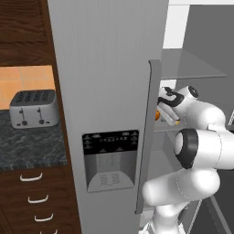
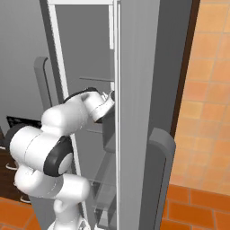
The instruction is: Place one corn and one chicken drumstick in each tupperware on the nearby counter, to pack two identical lunches.
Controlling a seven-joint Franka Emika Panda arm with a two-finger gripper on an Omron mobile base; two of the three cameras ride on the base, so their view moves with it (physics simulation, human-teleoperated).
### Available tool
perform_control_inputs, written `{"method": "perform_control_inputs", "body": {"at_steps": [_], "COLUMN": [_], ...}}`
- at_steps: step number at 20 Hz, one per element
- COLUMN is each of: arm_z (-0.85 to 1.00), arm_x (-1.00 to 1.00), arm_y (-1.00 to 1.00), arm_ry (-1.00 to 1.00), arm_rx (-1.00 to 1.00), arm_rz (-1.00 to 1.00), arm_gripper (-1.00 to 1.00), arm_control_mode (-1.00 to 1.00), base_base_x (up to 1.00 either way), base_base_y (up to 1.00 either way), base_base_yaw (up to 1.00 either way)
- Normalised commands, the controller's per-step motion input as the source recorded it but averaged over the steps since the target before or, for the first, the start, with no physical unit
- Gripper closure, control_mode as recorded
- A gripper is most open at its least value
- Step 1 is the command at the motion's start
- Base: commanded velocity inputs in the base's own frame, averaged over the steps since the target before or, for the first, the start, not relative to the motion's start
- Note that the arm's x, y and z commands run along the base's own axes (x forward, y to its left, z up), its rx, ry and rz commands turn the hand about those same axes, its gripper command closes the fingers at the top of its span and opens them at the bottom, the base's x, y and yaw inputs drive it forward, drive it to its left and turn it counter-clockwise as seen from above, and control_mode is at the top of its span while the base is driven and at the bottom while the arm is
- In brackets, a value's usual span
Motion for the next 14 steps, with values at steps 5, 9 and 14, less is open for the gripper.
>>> {"method": "perform_control_inputs", "body": {"at_steps": [5, 9, 14], "arm_z": [-0.15, -0.32, -0.36], "arm_x": [0.35, 0.25, 0.20], "arm_y": [-0.17, -0.01, 0.01], "arm_ry": [0.00, 0.00, 0.00], "arm_rx": [0.01, 0.00, 0.00], "arm_rz": [0.00, 0.00, 0.00], "arm_gripper": [-1.00, -1.00, -1.00], "arm_control_mode": [-1.00, -1.00, -1.00], "base_base_x": [0.00, 0.00, 0.00], "base_base_y": [0.00, 0.00, 0.00], "base_base_yaw": [0.00, 0.00, 0.00]}}
